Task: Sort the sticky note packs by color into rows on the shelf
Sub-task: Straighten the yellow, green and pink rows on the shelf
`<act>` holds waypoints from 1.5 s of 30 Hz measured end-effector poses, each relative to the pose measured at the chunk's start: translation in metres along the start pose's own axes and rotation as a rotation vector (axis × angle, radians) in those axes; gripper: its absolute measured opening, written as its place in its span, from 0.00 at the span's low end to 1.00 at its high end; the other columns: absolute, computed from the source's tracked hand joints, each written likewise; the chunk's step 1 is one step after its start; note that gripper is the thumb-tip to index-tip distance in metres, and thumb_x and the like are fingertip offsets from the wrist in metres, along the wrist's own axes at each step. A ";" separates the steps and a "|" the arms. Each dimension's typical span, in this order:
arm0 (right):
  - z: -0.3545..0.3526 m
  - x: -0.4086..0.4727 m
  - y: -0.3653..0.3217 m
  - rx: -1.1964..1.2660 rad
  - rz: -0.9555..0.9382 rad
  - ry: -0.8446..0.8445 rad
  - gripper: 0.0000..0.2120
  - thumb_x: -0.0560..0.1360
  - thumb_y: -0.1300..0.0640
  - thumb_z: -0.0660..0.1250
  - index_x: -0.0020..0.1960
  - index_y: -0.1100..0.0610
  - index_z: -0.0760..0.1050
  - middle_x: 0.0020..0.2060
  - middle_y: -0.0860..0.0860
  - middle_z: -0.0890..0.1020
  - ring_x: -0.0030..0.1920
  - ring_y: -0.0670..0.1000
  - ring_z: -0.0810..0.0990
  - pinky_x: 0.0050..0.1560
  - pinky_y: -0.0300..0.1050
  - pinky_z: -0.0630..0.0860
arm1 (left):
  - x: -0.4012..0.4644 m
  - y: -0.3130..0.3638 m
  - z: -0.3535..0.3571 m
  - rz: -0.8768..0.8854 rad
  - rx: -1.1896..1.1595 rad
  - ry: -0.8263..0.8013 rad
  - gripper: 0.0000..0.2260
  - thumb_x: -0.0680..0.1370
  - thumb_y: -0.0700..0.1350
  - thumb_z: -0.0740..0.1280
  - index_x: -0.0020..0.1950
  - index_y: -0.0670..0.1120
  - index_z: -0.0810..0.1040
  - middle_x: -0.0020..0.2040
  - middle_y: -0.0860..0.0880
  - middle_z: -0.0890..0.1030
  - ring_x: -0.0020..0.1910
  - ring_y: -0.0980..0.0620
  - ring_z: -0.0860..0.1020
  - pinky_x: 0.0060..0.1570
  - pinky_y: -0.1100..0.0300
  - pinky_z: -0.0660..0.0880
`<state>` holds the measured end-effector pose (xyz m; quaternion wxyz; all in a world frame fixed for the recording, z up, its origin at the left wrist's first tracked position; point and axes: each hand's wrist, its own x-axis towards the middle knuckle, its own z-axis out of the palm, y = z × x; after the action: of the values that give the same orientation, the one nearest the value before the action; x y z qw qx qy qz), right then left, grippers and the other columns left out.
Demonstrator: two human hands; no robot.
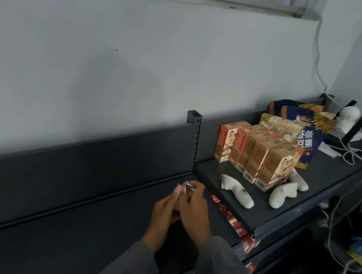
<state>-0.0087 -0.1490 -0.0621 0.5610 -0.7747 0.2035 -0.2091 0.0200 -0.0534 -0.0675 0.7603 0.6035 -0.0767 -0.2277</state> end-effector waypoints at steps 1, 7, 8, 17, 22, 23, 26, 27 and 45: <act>-0.006 -0.001 0.002 0.008 -0.022 -0.037 0.15 0.80 0.44 0.61 0.65 0.44 0.65 0.52 0.48 0.83 0.51 0.45 0.82 0.56 0.53 0.80 | -0.004 0.002 0.005 0.005 -0.017 -0.011 0.17 0.81 0.54 0.66 0.54 0.44 0.87 0.50 0.42 0.88 0.50 0.47 0.86 0.48 0.54 0.80; -0.017 -0.012 0.000 0.056 -0.050 -0.282 0.31 0.81 0.47 0.63 0.78 0.46 0.52 0.65 0.42 0.78 0.60 0.38 0.78 0.61 0.38 0.76 | -0.023 0.000 -0.001 0.063 0.033 0.033 0.18 0.80 0.55 0.66 0.59 0.42 0.85 0.54 0.39 0.86 0.53 0.43 0.85 0.53 0.50 0.81; -0.012 -0.016 -0.003 0.119 -0.042 -0.305 0.31 0.80 0.51 0.65 0.78 0.47 0.53 0.63 0.40 0.78 0.59 0.36 0.78 0.59 0.35 0.76 | -0.028 0.001 -0.008 0.083 0.039 0.071 0.18 0.79 0.55 0.67 0.57 0.42 0.85 0.53 0.39 0.86 0.51 0.43 0.85 0.51 0.52 0.82; 0.110 -0.077 -0.057 0.228 -0.012 -0.408 0.33 0.77 0.48 0.71 0.77 0.51 0.61 0.64 0.43 0.80 0.59 0.40 0.79 0.62 0.40 0.76 | -0.098 0.027 -0.123 0.244 0.210 0.351 0.13 0.86 0.50 0.60 0.60 0.51 0.84 0.58 0.44 0.85 0.58 0.50 0.83 0.59 0.52 0.78; 0.204 -0.145 -0.097 0.233 -0.083 -0.399 0.13 0.77 0.64 0.62 0.55 0.52 0.78 0.44 0.49 0.85 0.44 0.51 0.84 0.47 0.58 0.82 | -0.166 0.050 -0.222 0.337 0.336 0.584 0.14 0.78 0.36 0.70 0.60 0.50 0.81 0.58 0.50 0.82 0.51 0.63 0.82 0.46 0.68 0.78; 0.223 -0.163 -0.109 0.242 -0.100 -0.386 0.14 0.76 0.66 0.62 0.53 0.52 0.79 0.42 0.48 0.84 0.43 0.50 0.84 0.47 0.57 0.82 | -0.182 0.055 -0.243 0.323 0.320 0.612 0.15 0.77 0.37 0.72 0.63 0.48 0.80 0.58 0.50 0.82 0.49 0.65 0.82 0.45 0.68 0.78; 0.279 -0.214 -0.137 0.273 -0.148 -0.384 0.15 0.74 0.68 0.64 0.55 0.53 0.80 0.45 0.46 0.85 0.46 0.46 0.84 0.50 0.49 0.81 | -0.232 0.066 -0.305 0.305 0.232 0.640 0.14 0.80 0.36 0.68 0.64 0.46 0.79 0.55 0.51 0.84 0.50 0.63 0.83 0.46 0.67 0.78; 0.299 -0.230 -0.145 0.280 -0.157 -0.393 0.18 0.74 0.69 0.65 0.58 0.53 0.79 0.47 0.46 0.85 0.48 0.46 0.84 0.52 0.45 0.81 | -0.251 0.067 -0.327 0.303 0.201 0.645 0.12 0.81 0.35 0.66 0.62 0.47 0.79 0.55 0.51 0.85 0.52 0.59 0.83 0.48 0.66 0.78; 0.442 -0.403 -0.147 -0.070 -0.106 -0.421 0.19 0.74 0.62 0.71 0.65 0.53 0.75 0.53 0.52 0.71 0.55 0.53 0.76 0.54 0.40 0.75 | -0.390 -0.005 -0.503 0.271 0.914 0.849 0.13 0.85 0.57 0.55 0.65 0.58 0.74 0.57 0.56 0.79 0.54 0.60 0.77 0.53 0.67 0.75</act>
<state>-0.0870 0.4618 -0.0859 0.5520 -0.8300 0.0478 -0.0646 -0.1290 0.5611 -0.1409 0.4125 0.8895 0.0663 0.1849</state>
